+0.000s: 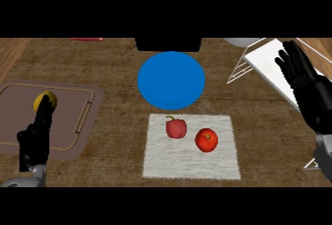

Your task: Pick the tomato from the placemat and place it in the tiered shelf

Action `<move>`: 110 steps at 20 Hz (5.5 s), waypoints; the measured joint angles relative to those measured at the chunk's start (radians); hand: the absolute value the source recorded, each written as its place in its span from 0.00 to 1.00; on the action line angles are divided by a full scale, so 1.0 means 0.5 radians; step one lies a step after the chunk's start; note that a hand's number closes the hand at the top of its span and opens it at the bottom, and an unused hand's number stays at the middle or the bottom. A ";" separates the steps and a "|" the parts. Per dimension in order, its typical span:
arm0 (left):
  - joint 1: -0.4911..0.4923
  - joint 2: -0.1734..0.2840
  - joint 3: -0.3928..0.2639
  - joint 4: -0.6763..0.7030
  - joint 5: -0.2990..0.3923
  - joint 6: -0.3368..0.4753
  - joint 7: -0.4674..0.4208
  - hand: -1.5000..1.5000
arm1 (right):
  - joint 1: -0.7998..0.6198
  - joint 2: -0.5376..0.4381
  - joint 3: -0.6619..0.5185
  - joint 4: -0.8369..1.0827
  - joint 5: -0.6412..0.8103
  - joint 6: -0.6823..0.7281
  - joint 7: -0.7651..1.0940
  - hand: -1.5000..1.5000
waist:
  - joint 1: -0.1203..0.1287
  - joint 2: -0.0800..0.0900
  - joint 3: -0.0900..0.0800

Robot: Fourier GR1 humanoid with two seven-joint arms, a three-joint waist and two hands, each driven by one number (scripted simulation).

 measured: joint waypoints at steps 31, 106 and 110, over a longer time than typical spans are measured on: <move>0.129 0.159 0.101 -0.060 0.320 -0.570 0.242 0.50 | -0.202 0.480 1.229 -0.133 1.928 -0.014 1.873 0.00 | -0.048 0.017 -0.001; 0.070 -0.051 0.428 -0.065 0.062 -0.843 0.322 0.50 | -0.496 1.066 0.130 0.233 3.111 0.625 2.038 1.00 | -0.058 0.025 0.006; 0.066 -0.074 0.422 -0.040 0.045 -0.828 0.300 0.50 | -0.550 1.098 0.117 -0.064 3.123 0.626 2.144 1.00 | -0.060 0.021 0.006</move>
